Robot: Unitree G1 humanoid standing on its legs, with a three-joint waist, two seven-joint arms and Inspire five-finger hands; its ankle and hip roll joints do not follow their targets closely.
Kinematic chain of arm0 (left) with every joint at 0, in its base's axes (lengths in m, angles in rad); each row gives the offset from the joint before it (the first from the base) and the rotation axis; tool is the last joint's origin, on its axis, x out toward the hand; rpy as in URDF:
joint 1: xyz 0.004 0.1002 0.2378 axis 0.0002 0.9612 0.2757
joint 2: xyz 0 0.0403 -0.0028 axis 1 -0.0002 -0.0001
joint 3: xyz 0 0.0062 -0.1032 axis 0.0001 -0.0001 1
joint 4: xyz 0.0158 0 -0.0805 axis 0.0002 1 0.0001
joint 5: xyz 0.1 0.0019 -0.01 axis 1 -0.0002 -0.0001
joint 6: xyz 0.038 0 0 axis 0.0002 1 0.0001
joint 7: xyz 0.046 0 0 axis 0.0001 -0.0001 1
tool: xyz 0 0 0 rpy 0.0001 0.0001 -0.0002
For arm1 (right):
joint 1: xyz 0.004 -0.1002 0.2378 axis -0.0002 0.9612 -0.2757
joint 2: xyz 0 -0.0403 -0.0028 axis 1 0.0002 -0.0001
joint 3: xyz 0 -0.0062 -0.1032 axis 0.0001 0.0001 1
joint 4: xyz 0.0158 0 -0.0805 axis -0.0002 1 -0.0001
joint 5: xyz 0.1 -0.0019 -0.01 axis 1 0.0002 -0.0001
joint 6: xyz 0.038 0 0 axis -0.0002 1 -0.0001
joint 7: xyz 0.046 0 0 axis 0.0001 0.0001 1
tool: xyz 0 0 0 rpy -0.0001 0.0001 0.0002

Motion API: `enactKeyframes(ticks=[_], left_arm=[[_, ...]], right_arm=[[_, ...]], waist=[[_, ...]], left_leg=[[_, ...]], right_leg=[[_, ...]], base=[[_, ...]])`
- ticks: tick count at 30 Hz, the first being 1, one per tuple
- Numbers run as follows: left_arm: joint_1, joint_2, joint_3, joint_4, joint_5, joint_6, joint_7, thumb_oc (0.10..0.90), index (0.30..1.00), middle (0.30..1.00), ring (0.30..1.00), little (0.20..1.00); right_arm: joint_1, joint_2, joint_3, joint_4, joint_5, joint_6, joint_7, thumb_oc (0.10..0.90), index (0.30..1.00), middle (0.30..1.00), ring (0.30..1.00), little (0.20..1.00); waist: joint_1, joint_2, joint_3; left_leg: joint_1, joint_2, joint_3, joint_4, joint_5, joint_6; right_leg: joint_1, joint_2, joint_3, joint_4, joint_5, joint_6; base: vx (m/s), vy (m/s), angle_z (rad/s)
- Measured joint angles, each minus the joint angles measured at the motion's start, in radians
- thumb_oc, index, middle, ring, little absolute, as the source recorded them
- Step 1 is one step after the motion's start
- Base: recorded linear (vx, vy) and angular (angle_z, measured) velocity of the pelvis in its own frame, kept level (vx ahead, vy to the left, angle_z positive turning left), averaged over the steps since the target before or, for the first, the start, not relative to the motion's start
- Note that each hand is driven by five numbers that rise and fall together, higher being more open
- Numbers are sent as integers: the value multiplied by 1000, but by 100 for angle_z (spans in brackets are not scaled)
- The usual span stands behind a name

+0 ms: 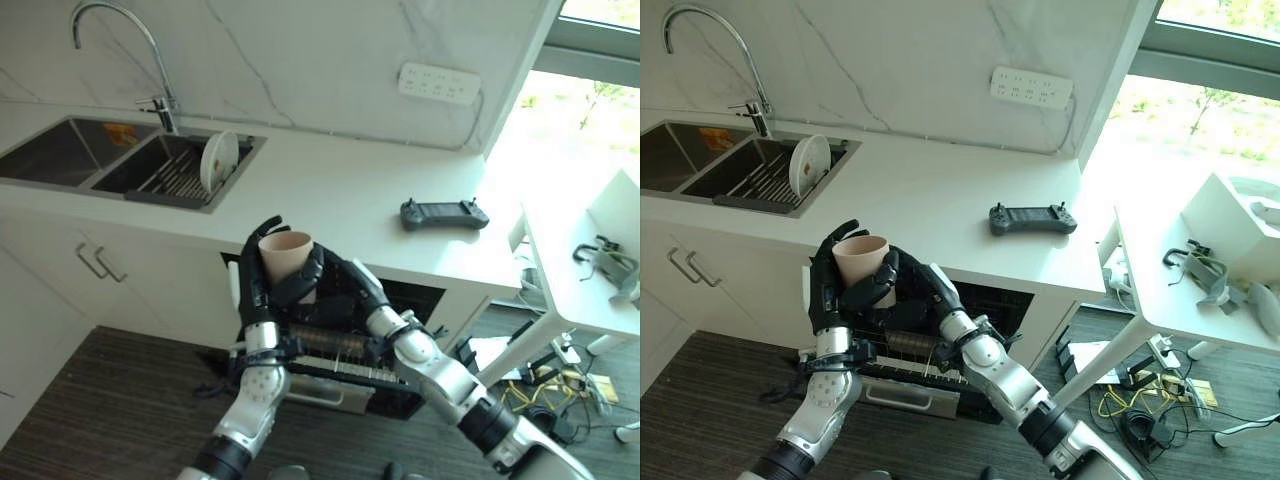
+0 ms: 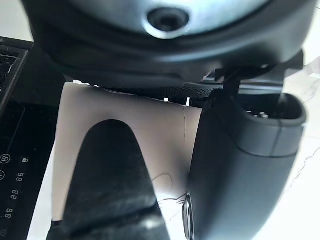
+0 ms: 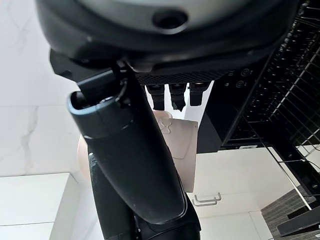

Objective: Place the dishes in the dishwasher.

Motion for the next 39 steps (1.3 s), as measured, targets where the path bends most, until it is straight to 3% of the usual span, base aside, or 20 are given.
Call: enactKeyframes(ticks=[12, 21, 36, 37, 38, 39], left_arm=[[-1, -4, -13, 8, 0, 0, 5, 400, 300, 300, 300, 300], [-6, -13, -39, 4, 0, 0, 89, 400, 300, 300, 300, 300], [-48, -31, -60, -8, -38, 24, 146, 400, 300, 300, 300, 300], [-51, -31, -60, -10, -38, 25, 153, 400, 300, 300, 300, 300], [-53, -31, -60, -13, -38, 26, 154, 400, 300, 300, 300, 300], [-55, -31, -60, -13, -38, 27, 157, 400, 300, 300, 300, 300]], right_arm=[[0, 1, 2, 3, -7, 0, -18, 800, 900, 900, 900, 900], [-1, 46, 13, 12, -19, -4, -79, 800, 900, 900, 900, 900], [-32, 68, 40, 51, -18, -53, -154, 800, 900, 900, 900, 900], [-34, 68, 40, 51, -18, -54, -155, 673, 709, 709, 709, 709], [-35, 68, 40, 51, -19, -56, -156, 482, 422, 422, 422, 422], [-36, 68, 40, 51, -21, -56, -156, 400, 300, 300, 300, 300]], waist=[[10, -8, 0], [28, -24, 9], [23, -34, 67], [22, -34, 67], [22, -34, 67], [23, -34, 67]], left_leg=[[-11, -2, -11, 10, -4, 1], [-24, -2, -18, 23, -8, 3], [-29, -2, -23, 28, -9, 3], [-29, -2, -24, 28, -9, 3], [-29, -2, -24, 28, -9, 3], [-29, -2, -24, 28, -9, 3]], right_leg=[[2, -2, -9, -2, 1, 2], [3, -3, -16, -1, 1, 3], [6, -5, -23, 0, 1, 3], [6, -5, -23, 0, 1, 3], [6, -5, -23, 0, 1, 3], [6, -5, -23, 0, 1, 3]], base=[[4, -1, 1], [3, 1, 2], [-1, 0, 1], [0, 0, 0], [0, 0, 0], [0, 0, 0]])
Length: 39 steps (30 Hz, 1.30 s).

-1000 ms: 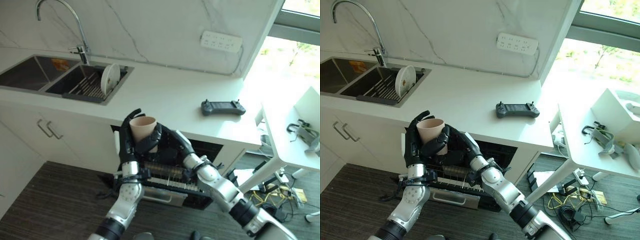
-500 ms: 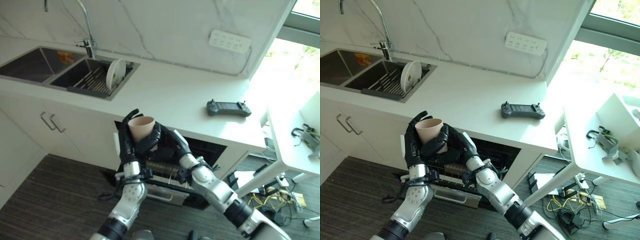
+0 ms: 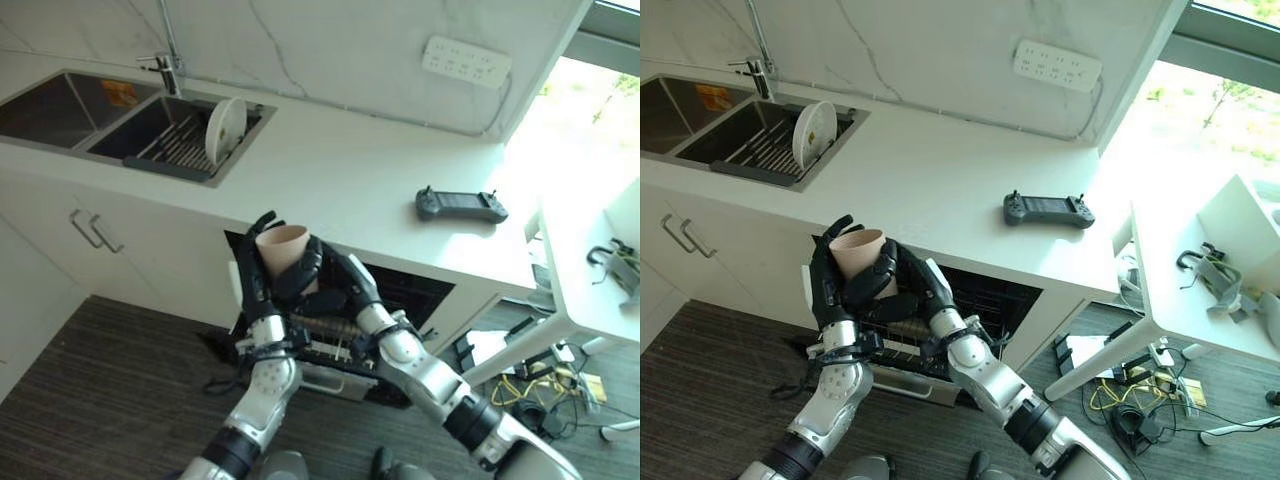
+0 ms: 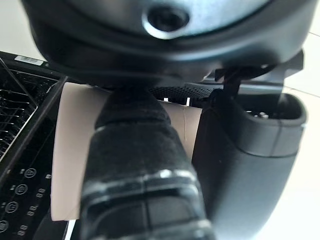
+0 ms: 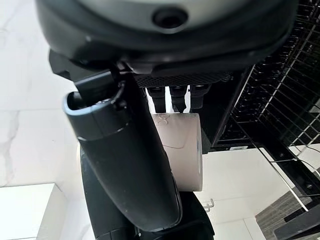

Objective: Place the dishes in the dishwasher.

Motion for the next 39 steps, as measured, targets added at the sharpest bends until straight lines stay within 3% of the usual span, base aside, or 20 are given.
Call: enactKeyframes(ticks=[9, 20, 21, 22, 29, 33, 37, 39], left_arm=[[-20, 0, -12, 0, 12, 19, 21, 400, 300, 300, 300, 300], [-74, 30, -22, -15, 180, 46, 66, 400, 300, 300, 300, 300], [-82, 30, -22, -15, 196, 55, 66, 458, 387, 387, 387, 387], [-89, 30, -22, -15, 198, 60, 60, 800, 900, 900, 900, 900], [-116, 28, -28, -15, 190, 68, -3, 800, 900, 900, 900, 900], [-170, 27, -42, -38, 192, 85, -34, 800, 900, 900, 900, 900], [-267, 18, -59, -93, 191, 118, -163, 800, 900, 900, 900, 900], [-270, 19, -79, -112, 191, 123, -195, 800, 900, 900, 900, 900]], right_arm=[[-14, 16, 0, 37, -55, -3, -49, 400, 300, 300, 300, 300], [-27, 36, -26, 45, -52, -74, -70, 400, 300, 300, 300, 300], [-27, 36, -31, 45, -41, -80, -70, 400, 300, 300, 300, 300], [-27, 36, -34, 45, -37, -84, -72, 400, 300, 300, 300, 300], [-29, 20, -40, 31, -37, -92, -135, 400, 300, 300, 300, 300], [-29, -12, -47, -34, -50, -109, -213, 400, 300, 300, 300, 300], [-29, -82, -105, -140, -205, -121, -376, 400, 300, 300, 300, 300], [-29, -109, -125, -145, -237, -122, -401, 400, 300, 300, 300, 300]], waist=[[0, 0, 0], [-32, 3, 2], [-34, 3, 2], [-35, 4, 2], [-41, 9, 3], [-57, 32, 4], [-108, 57, 3], [-114, 65, 2]], left_leg=[[1, -1, 0, 5, 0, 0], [1, 0, 2, 11, 0, 1], [1, 0, 2, 11, 0, 1], [1, 0, 2, 11, 0, 1], [1, 1, 3, 12, 0, 1], [1, -1, 3, 14, 0, 2], [2, 2, 6, 11, 0, 2], [4, 3, 12, 10, 0, 2]], right_leg=[[1, -1, 0, 8, 4, 5], [3, -3, 3, 9, 2, 0], [3, -3, 3, 9, 2, 0], [3, -3, 3, 9, 2, 0], [6, -3, 1, 12, 6, 4], [9, -6, 0, 10, 5, 3], [9, -3, 2, 12, 6, 4], [9, -2, 4, 12, 9, 8]], base=[[0, 0, 0], [0, 0, 0], [0, 0, 0], [0, 0, 0], [0, 0, 0], [0, 0, 0], [-17, 35, -2], [-44, 24, -3]])
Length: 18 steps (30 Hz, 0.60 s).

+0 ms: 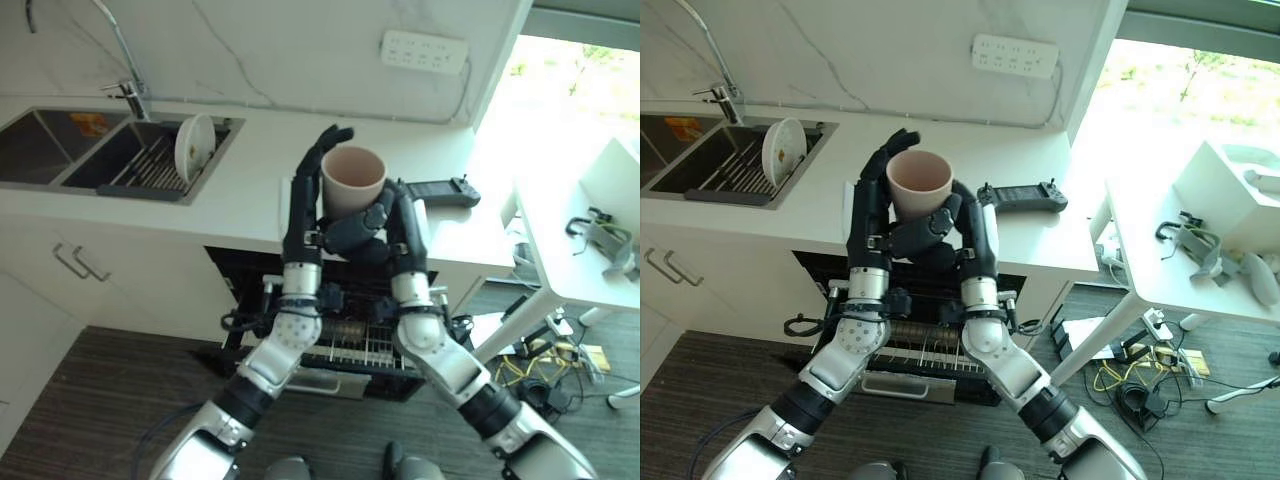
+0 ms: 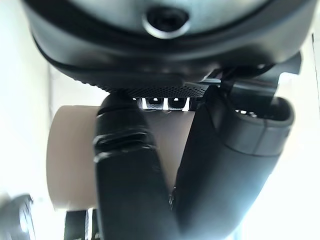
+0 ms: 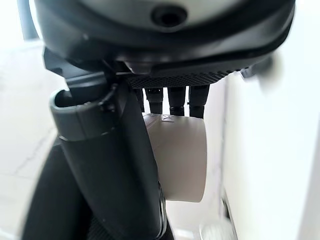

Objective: Place the dishes in the dishwasher.

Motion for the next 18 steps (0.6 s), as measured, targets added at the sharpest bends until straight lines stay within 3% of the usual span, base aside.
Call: enactKeyframes(ticks=[3, 12, 18], left_arm=[[23, 8, -60, -48, -9, 2, -76, 800, 900, 900, 900, 900], [142, 14, -56, -118, -39, -45, -153, 800, 900, 900, 900, 900], [285, 88, -48, -102, -86, -3, -196, 800, 900, 900, 900, 900]], right_arm=[[0, -61, -58, -6, 2, 8, -56, 400, 300, 300, 300, 300], [2, -69, -92, -6, 2, 10, -127, 400, 300, 300, 300, 300], [8, -49, -273, -53, 3, -50, -185, 400, 300, 300, 300, 300]], waist=[[4, 26, 0], [5, 36, 0], [4, 44, -5]], left_leg=[[-1, -1, 0, -2, 0, 0], [12, 6, 15, -17, 4, -4], [12, 6, 20, -25, 5, -4]], right_leg=[[-1, 0, 1, 0, 0, 0], [-10, 6, 19, 4, -4, -8], [-18, 7, 22, 3, -6, -10]], base=[[-32, 12, 0], [-10, 5, -7], [-1, -3, -2]])
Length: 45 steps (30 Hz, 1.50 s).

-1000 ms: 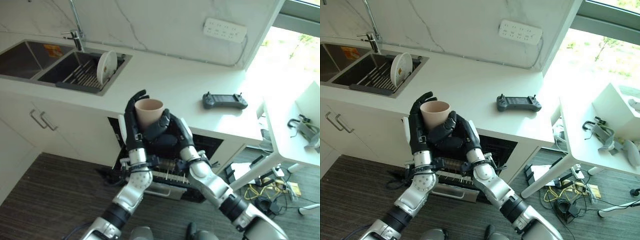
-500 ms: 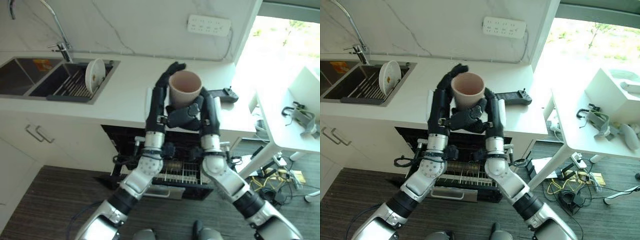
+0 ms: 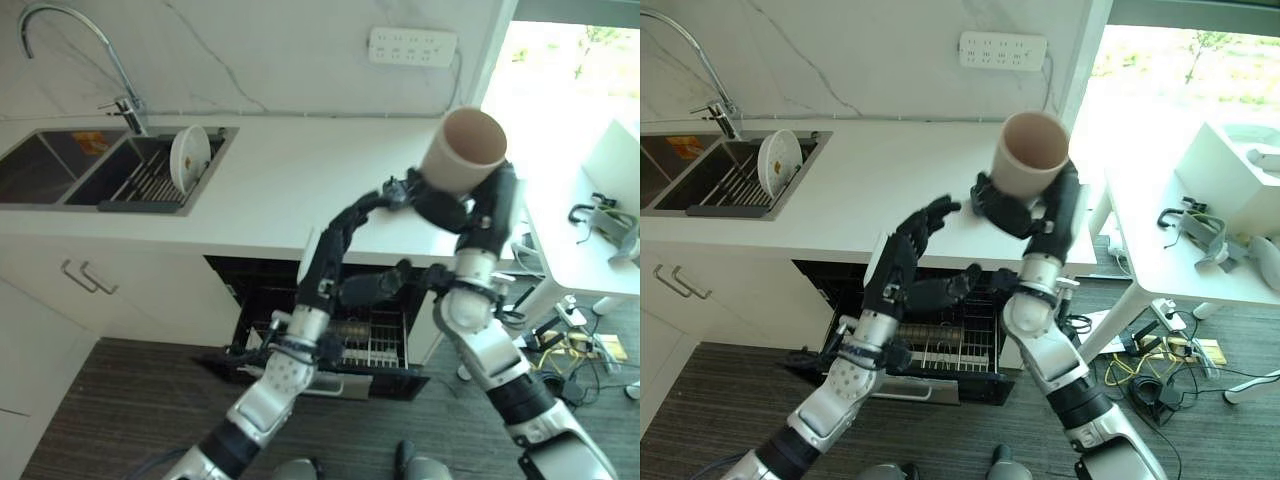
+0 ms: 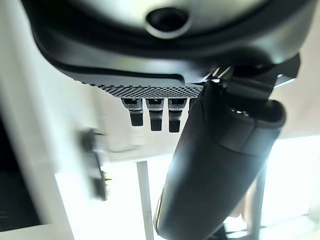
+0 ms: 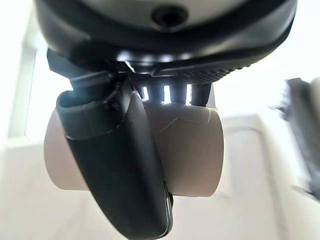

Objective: Place the dishes in the dishwasher.

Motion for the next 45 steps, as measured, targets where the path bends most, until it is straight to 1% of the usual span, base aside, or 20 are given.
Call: enactKeyframes(ticks=[1, 4, 7, 8, 10, 11, 13, 16, 19, 21, 23, 25, 26, 28, 31, 33, 37, 39, 41, 45], left_arm=[[22, 10, 1, 0, -11, 1, -4, 800, 900, 900, 900, 900], [44, 14, 3, 0, -19, 3, -4, 800, 900, 900, 900, 900], [47, 14, 14, 0, -17, 3, -4, 800, 900, 900, 900, 900], [58, 14, 41, 0, -17, 3, -2, 800, 900, 900, 900, 900], [87, 14, 88, -2, -16, 1, -1, 800, 900, 900, 900, 900], [114, 19, 124, -2, -13, -2, 1, 800, 900, 900, 900, 900], [158, 31, 173, -2, -14, -3, 16, 800, 900, 900, 900, 900], [258, 36, 293, -2, 4, -15, 11, 800, 900, 900, 900, 900], [325, 45, 387, -3, 16, -24, -44, 800, 900, 900, 900, 900], [342, 66, 414, -3, 22, -25, -80, 800, 900, 900, 900, 900], [366, 115, 412, -4, 74, -48, -165, 800, 900, 900, 900, 900], [401, 129, 434, -3, 102, -57, -216, 800, 900, 900, 900, 900], [414, 136, 435, -1, 103, -57, -235, 800, 900, 900, 900, 900], [439, 158, 436, 1, 139, -62, -277, 800, 900, 900, 900, 900], [465, 200, 436, 37, 190, -81, -317, 800, 900, 900, 900, 900], [479, 229, 432, 78, 241, -84, -318, 800, 900, 900, 900, 900], [465, 251, 422, 192, 338, -99, -310, 800, 900, 900, 900, 900], [435, 319, 352, 242, 393, -111, -314, 800, 900, 900, 900, 900], [434, 324, 346, 245, 447, -112, -311, 800, 900, 900, 900, 900], [420, 366, 306, 255, 518, -113, -298, 800, 900, 900, 900, 900]], right_arm=[[0, -2, -20, -10, 0, -8, -2, 400, 300, 300, 300, 300], [2, -3, -27, -21, 1, -25, 7, 400, 300, 300, 300, 300], [35, -10, -27, -23, 2, -46, 46, 400, 300, 300, 300, 300], [67, -16, -27, -25, 10, -57, 70, 400, 300, 300, 300, 300], [122, -26, -31, -54, 85, -84, 156, 400, 300, 300, 300, 300], [172, -38, -32, -75, 115, -101, 225, 400, 300, 300, 300, 300], [238, -51, -28, -97, 130, -105, 289, 400, 300, 300, 300, 300], [407, -59, -33, -146, 163, -109, 441, 400, 300, 300, 300, 300], [523, -60, -36, -144, 175, -105, 554, 400, 300, 300, 300, 300], [552, -61, -36, -143, 178, -103, 617, 400, 300, 300, 300, 300], [549, -81, -37, -142, 178, -104, 709, 400, 300, 300, 300, 300], [551, -94, -39, -137, 178, -104, 755, 400, 300, 300, 300, 300], [550, -104, -39, -137, 177, -104, 769, 400, 300, 300, 300, 300], [551, -124, -40, -136, 178, -104, 802, 400, 300, 300, 300, 300], [548, -128, -39, -112, 176, -104, 836, 400, 300, 300, 300, 300], [547, -134, -34, -69, 159, -104, 850, 400, 300, 300, 300, 300], [530, -181, -3, 54, 103, -108, 852, 400, 300, 300, 300, 300], [487, -191, 26, 127, 76, -105, 848, 400, 300, 300, 300, 300], [483, -192, 30, 135, 67, -105, 844, 400, 300, 300, 300, 300], [453, -213, 50, 139, 37, -105, 841, 400, 300, 300, 300, 300]], waist=[[1, 0, 0], [1, 0, 0], [1, 1, -1], [2, 1, -1], [2, 3, -2], [3, 3, -2], [4, 3, -2], [6, 4, -4], [5, 5, -4], [4, 5, -4], [7, 10, -13], [9, 16, -18], [10, 21, -21], [26, 30, -28], [36, 34, -32], [34, 36, -34], [58, 41, -38], [57, 43, -44], [67, 44, -45], [79, 48, -45]], left_leg=[[0, 0, 3, -3, 1, -1], [0, 0, 11, -8, 2, -1], [1, 0, 11, -9, 2, -1], [1, 0, 12, -10, 2, -2], [1, 0, 13, -11, 2, -2], [-2, 0, 13, -12, 3, -2], [-2, 0, 15, -16, 4, -3], [-2, 1, 12, -30, 10, -6], [-5, 1, 5, -33, 12, -7], [-11, 1, -1, -33, 14, -8], [-18, -2, -14, -33, 16, -8], [-18, -5, -22, -37, 17, -9], [-18, -7, -23, -39, 17, -9], [-18, -9, -24, -41, 17, -9], [-21, -10, -25, -41, 17, -9], [-23, -14, -30, -41, 17, -9], [-30, -16, -34, -39, 17, -9], [-34, -18, -48, -36, 20, -10], [-37, -20, -51, -37, 21, -10], [-49, -26, -60, -36, 21, -9]], right_leg=[[-5, 0, 4, 1, 3, 4], [-14, 2, 12, 6, 3, 5], [-15, 7, 15, 7, 3, 5], [-16, 7, 16, 7, 3, 5], [-18, 6, 17, 7, 2, 4], [-21, 5, 18, 8, 2, 4], [-26, 4, 19, 8, 1, 4], [-27, 3, 13, 9, -4, 3], [-28, 1, 2, 12, -9, 1], [-30, 0, -4, 12, -11, 0], [-30, -5, -17, 18, -20, -3], [-30, -9, -26, 25, -25, 0], [-31, -11, -28, 29, -27, 4], [-35, -13, -29, 35, -31, 6], [-40, -15, -29, 43, -37, 4], [-45, -21, -32, 50, -44, 5], [-44, -24, -33, 52, -50, -1], [-45, -28, -46, 56, -51, 1], [-45, -30, -53, 57, -53, 3], [-47, -38, -57, 62, -59, 4]], base=[[0, -11, -9], [-1, -12, -9], [-2, -5, -2], [0, 0, 0], [0, 0, 0], [0, 0, 0], [0, 0, 0], [-3, -1, 4], [-6, 11, 9], [6, 23, 12], [38, 46, 18], [33, 29, 14], [22, 19, 10], [28, 27, 3], [36, 39, 2], [44, 40, 4], [73, 45, 5], [69, 43, 17], [59, 40, 12], [45, 50, 8]])
